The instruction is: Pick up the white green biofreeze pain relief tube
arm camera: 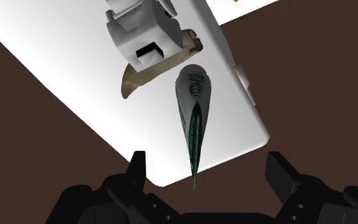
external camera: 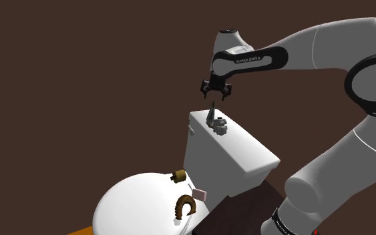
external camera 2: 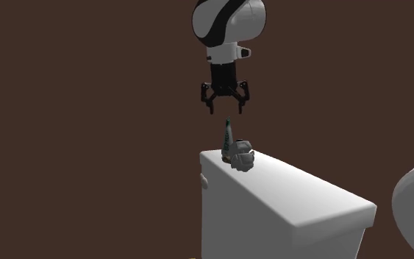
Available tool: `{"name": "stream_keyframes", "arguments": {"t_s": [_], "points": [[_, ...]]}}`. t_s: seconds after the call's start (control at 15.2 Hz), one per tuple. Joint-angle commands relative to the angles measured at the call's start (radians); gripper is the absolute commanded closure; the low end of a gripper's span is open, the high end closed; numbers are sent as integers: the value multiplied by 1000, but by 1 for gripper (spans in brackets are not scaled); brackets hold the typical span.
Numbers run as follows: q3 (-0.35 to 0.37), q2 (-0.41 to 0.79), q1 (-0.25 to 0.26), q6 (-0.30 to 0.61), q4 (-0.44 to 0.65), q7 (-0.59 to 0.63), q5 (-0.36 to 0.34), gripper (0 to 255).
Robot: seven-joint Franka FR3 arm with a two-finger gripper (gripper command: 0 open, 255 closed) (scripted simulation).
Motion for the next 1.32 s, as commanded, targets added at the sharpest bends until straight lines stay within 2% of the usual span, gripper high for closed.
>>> {"name": "stream_keyframes", "arguments": {"t_s": [0.0,0.53,0.66,0.73,1.25], "points": [[-2,46,-24,14,38,77,-44,0],[-2,72,-27,110,-36,114,-69,0],[-2,72,-27,110,-36,114,-69,0],[-3,73,-27,111,-36,114,-69,255],[-3,72,-27,111,-36,114,-69,255]]}}
